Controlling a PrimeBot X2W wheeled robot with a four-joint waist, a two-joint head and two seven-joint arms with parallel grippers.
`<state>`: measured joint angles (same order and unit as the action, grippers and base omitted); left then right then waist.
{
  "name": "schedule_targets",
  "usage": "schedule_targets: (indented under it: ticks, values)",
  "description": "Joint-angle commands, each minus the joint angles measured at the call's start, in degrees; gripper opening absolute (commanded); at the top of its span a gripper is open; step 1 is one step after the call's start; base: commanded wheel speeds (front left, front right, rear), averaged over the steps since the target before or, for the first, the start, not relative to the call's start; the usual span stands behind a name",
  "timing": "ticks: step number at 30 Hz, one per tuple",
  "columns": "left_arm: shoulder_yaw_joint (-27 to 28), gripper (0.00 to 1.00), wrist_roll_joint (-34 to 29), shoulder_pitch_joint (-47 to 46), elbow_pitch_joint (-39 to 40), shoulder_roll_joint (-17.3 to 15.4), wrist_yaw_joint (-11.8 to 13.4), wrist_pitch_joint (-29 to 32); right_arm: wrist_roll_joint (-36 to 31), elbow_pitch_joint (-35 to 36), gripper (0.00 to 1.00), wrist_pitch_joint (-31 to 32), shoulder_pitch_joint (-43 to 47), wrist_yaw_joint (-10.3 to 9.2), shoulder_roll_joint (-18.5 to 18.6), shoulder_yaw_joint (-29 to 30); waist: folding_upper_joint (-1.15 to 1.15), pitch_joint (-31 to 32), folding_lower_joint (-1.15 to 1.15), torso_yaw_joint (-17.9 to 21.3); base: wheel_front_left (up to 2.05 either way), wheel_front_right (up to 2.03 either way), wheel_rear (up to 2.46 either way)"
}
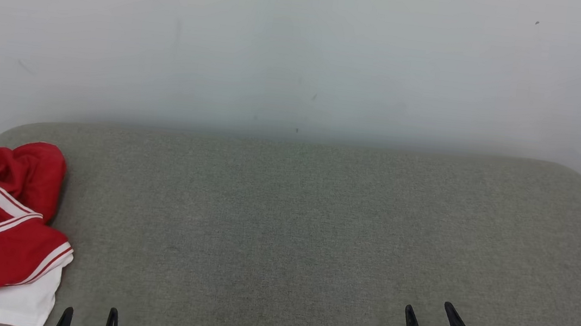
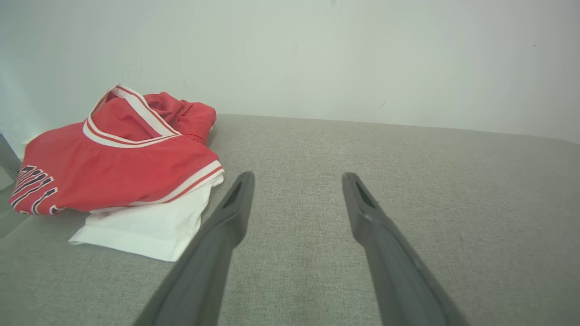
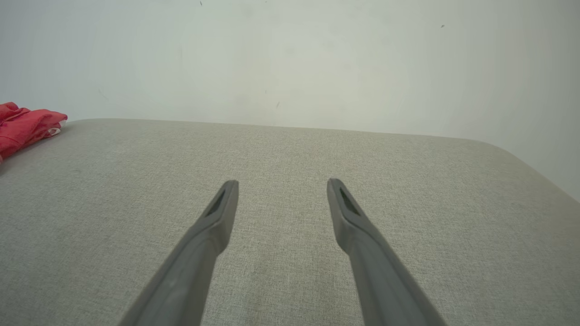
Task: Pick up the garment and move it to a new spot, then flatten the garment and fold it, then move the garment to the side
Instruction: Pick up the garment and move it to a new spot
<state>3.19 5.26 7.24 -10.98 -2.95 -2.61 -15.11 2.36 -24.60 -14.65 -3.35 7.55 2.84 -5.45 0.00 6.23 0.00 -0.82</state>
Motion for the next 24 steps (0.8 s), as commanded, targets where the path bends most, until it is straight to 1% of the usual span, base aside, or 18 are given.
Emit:
schedule_targets:
  ticks: [1,5,12,13,24]
  values:
    - [0.25,1.00,0.17,-0.34,-0.15,-0.13,0.06,-0.08,0.13,0.23,1.00,-0.24,0.67,-0.12,0.08,0.05,0.00,0.05,0.00,-0.38,0.00,0.00,0.00]
    - [0.63,1.00,0.56,-0.34,-0.30,-0.11,0.20,-0.07,0.35,0.23,1.00,-0.29,0.73,-0.12,0.07,-0.12,0.00,0.21,0.00,-1.93,0.00,0.00,0.00]
    - [0.84,1.00,0.36,0.74,0.19,-0.08,0.52,-0.07,1.07,0.19,1.00,-0.39,1.03,-0.12,0.06,-0.36,0.00,0.64,0.00,-7.29,0.00,0.00,0.00]
    - [0.84,1.00,0.36,0.74,0.19,-0.08,0.52,-0.07,1.07,0.19,1.00,-0.39,1.03,-0.12,0.06,-0.36,0.00,0.64,0.00,-7.29,0.00,0.00,0.00]
    - [1.99,1.00,0.10,3.19,1.52,-0.79,1.43,-0.07,3.45,-0.25,1.00,-0.50,1.25,-0.12,0.08,-2.14,0.00,1.52,0.00,-17.59,0.00,0.00,0.00]
